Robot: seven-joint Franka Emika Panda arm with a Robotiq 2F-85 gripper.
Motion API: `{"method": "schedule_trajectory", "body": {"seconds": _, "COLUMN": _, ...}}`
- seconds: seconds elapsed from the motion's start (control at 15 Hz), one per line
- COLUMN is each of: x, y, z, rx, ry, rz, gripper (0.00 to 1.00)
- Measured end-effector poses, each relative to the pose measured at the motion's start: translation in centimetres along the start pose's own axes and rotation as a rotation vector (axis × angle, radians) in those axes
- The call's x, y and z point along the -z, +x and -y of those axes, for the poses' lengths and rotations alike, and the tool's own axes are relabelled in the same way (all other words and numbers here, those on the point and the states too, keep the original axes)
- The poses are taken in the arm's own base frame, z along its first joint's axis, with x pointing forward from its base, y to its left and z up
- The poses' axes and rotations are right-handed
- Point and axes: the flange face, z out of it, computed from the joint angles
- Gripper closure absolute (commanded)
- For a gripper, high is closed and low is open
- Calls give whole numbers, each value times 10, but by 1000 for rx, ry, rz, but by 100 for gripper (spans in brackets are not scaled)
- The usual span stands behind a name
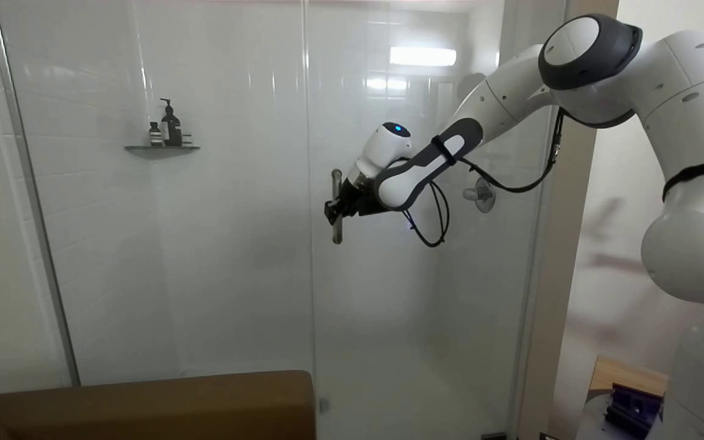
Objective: Open the shower door
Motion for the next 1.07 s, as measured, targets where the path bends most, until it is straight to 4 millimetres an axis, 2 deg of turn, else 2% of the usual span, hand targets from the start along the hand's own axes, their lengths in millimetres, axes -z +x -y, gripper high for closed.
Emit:
{"method": "schedule_trajectory", "body": {"seconds": 0.53, "x": 3, "y": -2, "z": 5, "rx": 43, "ry": 32, "rz": 0, "gripper": 93}}
{"method": "schedule_trajectory", "body": {"seconds": 1.07, "x": 5, "y": -5, "z": 24, "rx": 84, "ry": 90, "rz": 1, "gripper": 93}}
